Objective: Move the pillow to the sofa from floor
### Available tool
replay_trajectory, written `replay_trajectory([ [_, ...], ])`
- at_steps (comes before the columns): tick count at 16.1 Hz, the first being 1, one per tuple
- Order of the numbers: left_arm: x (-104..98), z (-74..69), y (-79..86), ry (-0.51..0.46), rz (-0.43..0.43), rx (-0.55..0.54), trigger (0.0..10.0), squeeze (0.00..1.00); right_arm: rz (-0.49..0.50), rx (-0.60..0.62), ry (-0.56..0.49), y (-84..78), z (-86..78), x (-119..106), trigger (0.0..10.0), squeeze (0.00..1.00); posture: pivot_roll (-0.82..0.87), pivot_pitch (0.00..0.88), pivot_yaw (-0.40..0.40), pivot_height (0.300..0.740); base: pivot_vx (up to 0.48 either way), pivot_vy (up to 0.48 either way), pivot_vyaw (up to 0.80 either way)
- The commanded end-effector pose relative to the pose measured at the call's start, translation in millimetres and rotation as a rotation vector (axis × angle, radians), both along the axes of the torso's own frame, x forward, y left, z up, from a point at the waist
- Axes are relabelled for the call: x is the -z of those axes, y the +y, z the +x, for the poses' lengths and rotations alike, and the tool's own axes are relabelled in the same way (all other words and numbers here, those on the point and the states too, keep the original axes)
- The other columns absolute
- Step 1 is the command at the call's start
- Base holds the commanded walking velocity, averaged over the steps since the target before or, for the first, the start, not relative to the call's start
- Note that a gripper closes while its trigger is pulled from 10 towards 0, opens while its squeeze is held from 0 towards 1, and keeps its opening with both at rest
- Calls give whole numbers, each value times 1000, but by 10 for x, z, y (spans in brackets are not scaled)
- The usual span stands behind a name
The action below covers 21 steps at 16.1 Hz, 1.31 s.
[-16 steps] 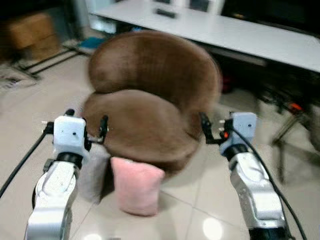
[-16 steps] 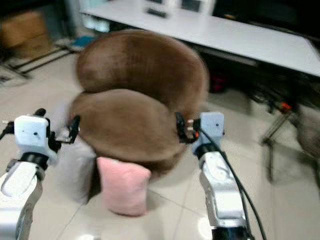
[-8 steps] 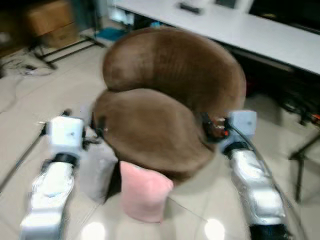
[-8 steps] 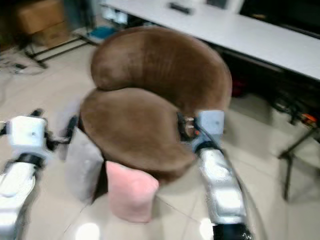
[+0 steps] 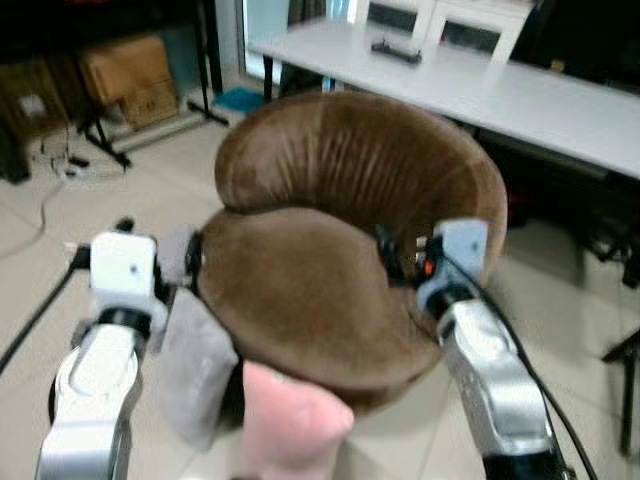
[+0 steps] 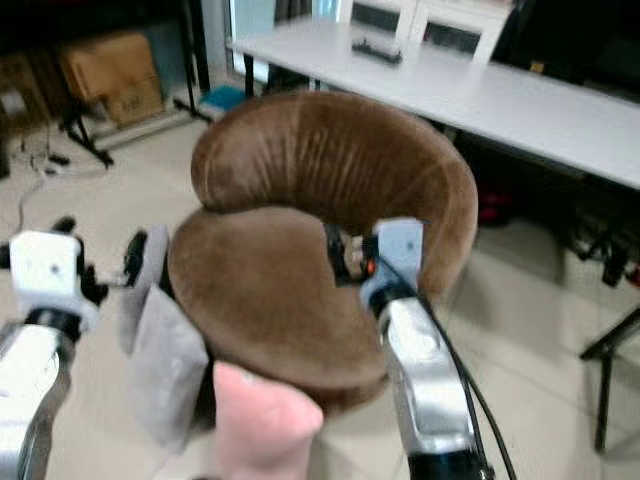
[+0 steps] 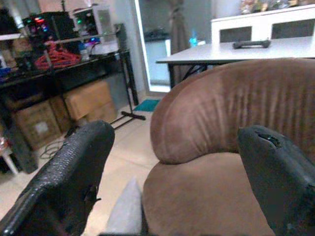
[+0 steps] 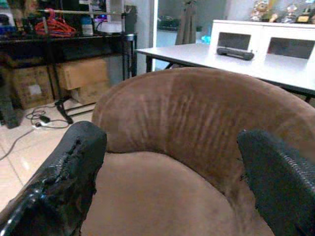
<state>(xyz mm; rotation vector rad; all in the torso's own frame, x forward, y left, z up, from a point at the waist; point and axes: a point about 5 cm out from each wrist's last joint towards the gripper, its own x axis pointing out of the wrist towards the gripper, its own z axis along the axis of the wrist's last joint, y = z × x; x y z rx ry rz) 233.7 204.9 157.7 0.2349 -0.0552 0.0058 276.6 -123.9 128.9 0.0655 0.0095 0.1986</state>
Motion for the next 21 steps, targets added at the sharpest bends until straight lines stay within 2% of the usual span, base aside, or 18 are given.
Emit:
replay_trajectory([
  [1, 1, -38, -47, -2, -7, 30, 10000, 0, 0, 37, 14, -128, -14, 60, 10000, 0, 73, 0, -62, 720, 0, 0, 0],
  [5, 0, -101, 11, -1, -7, 23, 10000, 0, -8, 40, 25, -158, -33, 120, 10000, 0, 77, 0, -67, 690, 0, 0, 0],
  [7, -10, -118, 83, -31, 28, -34, 10000, 0, -4, 37, 26, -155, -49, 135, 10000, 0, 78, 0, -70, 675, 0, 0, 0],
  [8, 5, -125, 101, -32, 2, -54, 10000, 0, -2, 36, 27, -153, -57, 142, 10000, 0, 77, 0, -70, 665, 0, 0, 0],
  [13, 55, -159, 59, -30, 31, -50, 10000, 0, -15, 53, 39, -190, -68, 106, 10000, 0, 78, 0, -79, 625, 0, 0, 0],
  [19, 69, -183, 8, -34, -5, 4, 10000, 0, -22, 61, 47, -200, -96, 54, 10000, 0, 79, 0, -80, 621, 0, 0, 0],
  [21, 80, -186, 13, -34, -12, 2, 10000, 0, -60, 46, 44, -183, -87, 34, 10000, 0, 79, 0, -80, 621, 369, 0, 0],
])
